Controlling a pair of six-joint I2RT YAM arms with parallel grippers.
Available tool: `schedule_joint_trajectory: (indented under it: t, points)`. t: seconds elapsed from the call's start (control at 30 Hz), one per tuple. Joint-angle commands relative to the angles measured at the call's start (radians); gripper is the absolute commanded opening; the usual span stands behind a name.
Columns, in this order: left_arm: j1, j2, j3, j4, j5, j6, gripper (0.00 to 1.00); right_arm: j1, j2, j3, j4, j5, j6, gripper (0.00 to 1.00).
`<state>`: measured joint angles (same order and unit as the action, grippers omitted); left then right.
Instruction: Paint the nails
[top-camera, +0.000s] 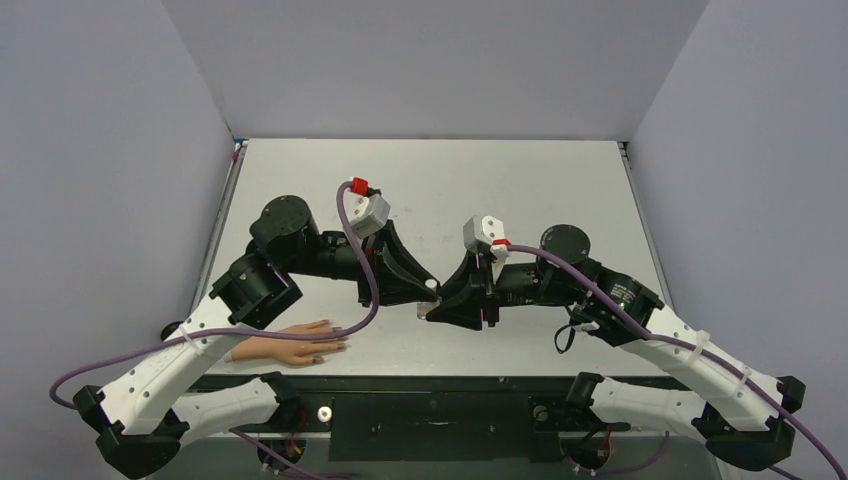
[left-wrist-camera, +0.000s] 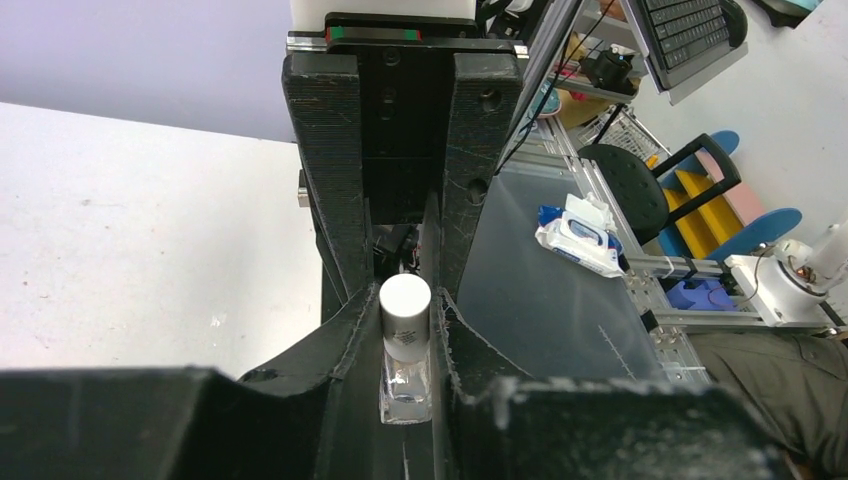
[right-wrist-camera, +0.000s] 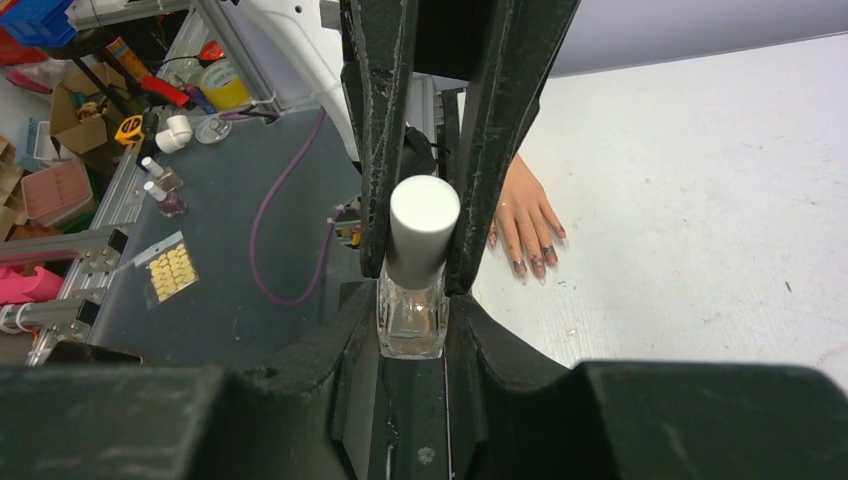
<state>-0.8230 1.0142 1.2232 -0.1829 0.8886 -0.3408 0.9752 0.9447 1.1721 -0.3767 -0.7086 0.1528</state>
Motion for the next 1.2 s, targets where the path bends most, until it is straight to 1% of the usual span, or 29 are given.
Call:
schedule_joint_trajectory:
  t: [0.0, 0.03, 0.07, 0.13, 0.27, 0.37, 0.5, 0.6, 0.87, 0.93, 0.97, 1.0, 1.03, 1.07, 1.1, 1.13, 1.17]
  points:
    - [-0.008, -0.005, 0.006, -0.027, -0.011, 0.026, 0.08, -0.013, -0.001, 0.032, 0.071, 0.029, -0.019, 0.0]
    - [-0.008, -0.007, 0.006, -0.036, -0.023, 0.027, 0.03, -0.015, 0.0, 0.031, 0.071, 0.049, -0.019, 0.0]
    - [-0.008, -0.008, 0.006, -0.041, -0.05, 0.034, 0.0, -0.016, -0.001, 0.03, 0.071, 0.061, -0.016, 0.0]
    - [-0.008, -0.011, 0.003, -0.058, -0.105, 0.047, 0.0, -0.018, 0.003, 0.029, 0.073, 0.105, -0.009, 0.0]
    - [-0.014, -0.029, -0.027, -0.06, -0.258, 0.056, 0.0, -0.029, 0.033, 0.045, 0.062, 0.215, 0.02, 0.0]
    - [-0.02, -0.035, -0.038, -0.068, -0.372, 0.063, 0.0, -0.033, 0.07, 0.083, 0.033, 0.278, 0.028, 0.0]
    - [-0.022, -0.032, -0.048, -0.077, -0.484, 0.07, 0.0, -0.033, 0.122, 0.127, -0.007, 0.347, 0.031, 0.0]
    - [-0.024, -0.028, -0.059, -0.071, -0.514, 0.07, 0.0, -0.034, 0.145, 0.139, -0.013, 0.385, 0.03, 0.0]
    - [-0.028, -0.044, -0.064, -0.081, -0.527, 0.081, 0.0, -0.035, 0.15, 0.141, -0.014, 0.372, 0.028, 0.0]
    - [-0.027, -0.051, -0.06, -0.087, -0.524, 0.082, 0.11, -0.035, 0.147, 0.139, -0.015, 0.363, 0.028, 0.0]
    - [-0.027, -0.056, -0.055, -0.091, -0.52, 0.087, 0.22, -0.035, 0.142, 0.139, -0.018, 0.349, 0.028, 0.0]
    - [-0.027, -0.058, -0.053, -0.098, -0.508, 0.09, 0.28, -0.035, 0.138, 0.135, -0.018, 0.342, 0.028, 0.0]
    - [-0.027, -0.064, -0.047, -0.1, -0.498, 0.097, 0.44, -0.035, 0.131, 0.134, -0.021, 0.331, 0.027, 0.0]
    - [-0.027, -0.068, -0.044, -0.103, -0.47, 0.103, 0.52, -0.035, 0.125, 0.13, -0.024, 0.326, 0.028, 0.0]
    - [-0.026, -0.078, -0.042, -0.102, -0.454, 0.115, 0.67, -0.035, 0.116, 0.127, -0.027, 0.316, 0.028, 0.0]
    - [-0.024, -0.083, -0.038, -0.105, -0.419, 0.134, 0.74, -0.035, 0.11, 0.123, -0.031, 0.307, 0.026, 0.0]
    - [-0.024, -0.091, -0.031, -0.11, -0.403, 0.147, 0.83, -0.036, 0.098, 0.12, -0.034, 0.301, 0.024, 0.0]
